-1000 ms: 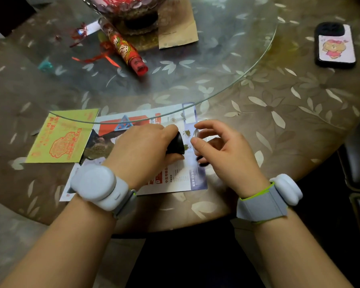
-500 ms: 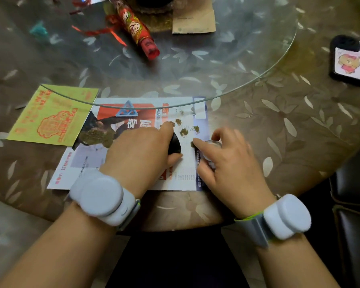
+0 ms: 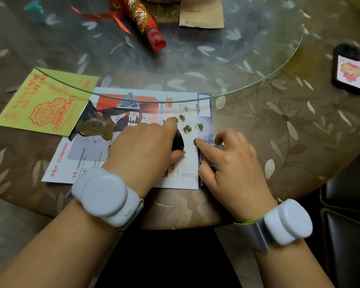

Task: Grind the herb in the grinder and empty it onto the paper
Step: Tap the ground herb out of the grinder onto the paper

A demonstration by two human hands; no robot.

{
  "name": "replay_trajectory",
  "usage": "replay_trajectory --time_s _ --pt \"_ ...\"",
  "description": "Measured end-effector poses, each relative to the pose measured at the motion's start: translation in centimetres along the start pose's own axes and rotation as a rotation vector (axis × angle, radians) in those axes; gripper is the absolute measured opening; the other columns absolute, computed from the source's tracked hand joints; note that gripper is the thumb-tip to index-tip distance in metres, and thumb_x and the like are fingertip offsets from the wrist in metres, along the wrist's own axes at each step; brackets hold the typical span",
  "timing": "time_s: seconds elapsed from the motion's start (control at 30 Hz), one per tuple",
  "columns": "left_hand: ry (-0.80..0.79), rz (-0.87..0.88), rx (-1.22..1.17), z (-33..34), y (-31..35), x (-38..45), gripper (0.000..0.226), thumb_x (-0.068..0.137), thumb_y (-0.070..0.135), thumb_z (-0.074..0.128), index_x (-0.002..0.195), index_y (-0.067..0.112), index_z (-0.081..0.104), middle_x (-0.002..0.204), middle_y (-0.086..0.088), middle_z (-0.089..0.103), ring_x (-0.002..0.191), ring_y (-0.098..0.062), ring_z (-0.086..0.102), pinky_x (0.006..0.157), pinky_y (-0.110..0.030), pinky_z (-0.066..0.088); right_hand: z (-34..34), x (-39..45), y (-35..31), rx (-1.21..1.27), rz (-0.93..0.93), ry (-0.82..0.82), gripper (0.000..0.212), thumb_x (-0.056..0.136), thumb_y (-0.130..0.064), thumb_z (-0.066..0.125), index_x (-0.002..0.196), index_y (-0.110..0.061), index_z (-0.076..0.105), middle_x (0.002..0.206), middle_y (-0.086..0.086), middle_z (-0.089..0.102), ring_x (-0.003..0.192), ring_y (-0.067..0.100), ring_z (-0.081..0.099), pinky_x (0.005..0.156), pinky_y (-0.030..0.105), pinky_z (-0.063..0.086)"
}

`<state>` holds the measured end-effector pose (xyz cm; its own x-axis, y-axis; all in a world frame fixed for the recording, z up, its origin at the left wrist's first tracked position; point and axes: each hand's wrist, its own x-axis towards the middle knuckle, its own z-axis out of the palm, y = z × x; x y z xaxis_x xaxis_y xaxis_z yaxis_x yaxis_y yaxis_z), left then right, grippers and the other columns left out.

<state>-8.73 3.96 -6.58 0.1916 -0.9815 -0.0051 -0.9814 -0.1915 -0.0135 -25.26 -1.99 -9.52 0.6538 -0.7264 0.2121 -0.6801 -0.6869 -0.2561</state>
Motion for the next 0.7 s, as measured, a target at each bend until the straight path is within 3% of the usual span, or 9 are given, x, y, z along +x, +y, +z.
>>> replay_trajectory --time_s 0.2,0.27,0.37,0.43,0.53,0.7 --pt "0.016 0.011 -0.018 0.1 -0.1 -0.1 0.043 0.089 0.055 0.05 0.091 0.02 0.026 0.086 -0.006 0.061 0.078 -0.03 0.058 0.058 -0.033 0.03 0.2 0.4 0.3 0.097 -0.001 0.031 0.04 0.077 -0.031 0.049 0.111 -0.024 0.069 0.093 0.011 0.052 0.083 0.033 0.051 0.068 0.034 0.04" --pt "0.025 0.014 -0.027 0.2 -0.1 -0.1 0.043 0.088 0.056 0.05 0.091 0.021 0.026 0.086 -0.005 0.061 0.078 -0.03 0.058 0.058 -0.034 0.031 0.1 0.7 0.6 0.254 0.035 0.077 0.039 0.078 -0.028 0.048 0.111 -0.023 0.07 0.094 0.01 0.051 0.084 0.03 0.052 0.074 0.035 0.044" --pt "0.016 0.002 -0.062 0.2 -0.4 -0.1 0.042 0.088 0.056 0.051 0.091 0.022 0.027 0.088 -0.005 0.062 0.08 -0.031 0.059 0.058 -0.033 0.03 -0.3 1.6 0.6 0.594 0.17 0.106 0.04 0.08 -0.033 0.044 0.106 -0.019 0.071 0.098 0.004 0.054 0.092 0.013 0.054 0.082 0.015 0.04" --pt "0.017 -0.002 -0.082 0.2 -0.4 -0.1 0.041 0.088 0.056 0.051 0.091 0.023 0.028 0.089 -0.005 0.062 0.081 -0.031 0.059 0.057 -0.033 0.03 -0.5 2.3 0.5 0.714 0.215 0.093 0.044 0.079 -0.036 0.037 0.1 -0.019 0.072 0.097 -0.002 0.06 0.096 0.01 0.056 0.085 0.015 0.041" --pt "0.025 0.006 -0.063 0.2 -0.4 -0.2 0.042 0.088 0.056 0.051 0.091 0.022 0.026 0.089 -0.005 0.063 0.081 -0.03 0.059 0.058 -0.032 0.029 -0.4 2.9 0.2 0.7 0.183 0.076 0.042 0.079 -0.033 0.032 0.093 -0.017 0.069 0.086 -0.006 0.061 0.092 0.021 0.06 0.086 0.037 0.047" --pt "0.014 0.003 -0.064 0.1 -0.4 -0.1 0.041 0.088 0.056 0.05 0.091 0.022 0.028 0.09 -0.004 0.063 0.082 -0.03 0.059 0.058 -0.033 0.031 0.2 3.3 0.0 0.469 0.071 0.056 0.03 0.082 -0.032 0.038 0.082 -0.014 0.061 0.078 0.006 0.059 0.08 0.025 0.051 0.073 0.036 0.038"
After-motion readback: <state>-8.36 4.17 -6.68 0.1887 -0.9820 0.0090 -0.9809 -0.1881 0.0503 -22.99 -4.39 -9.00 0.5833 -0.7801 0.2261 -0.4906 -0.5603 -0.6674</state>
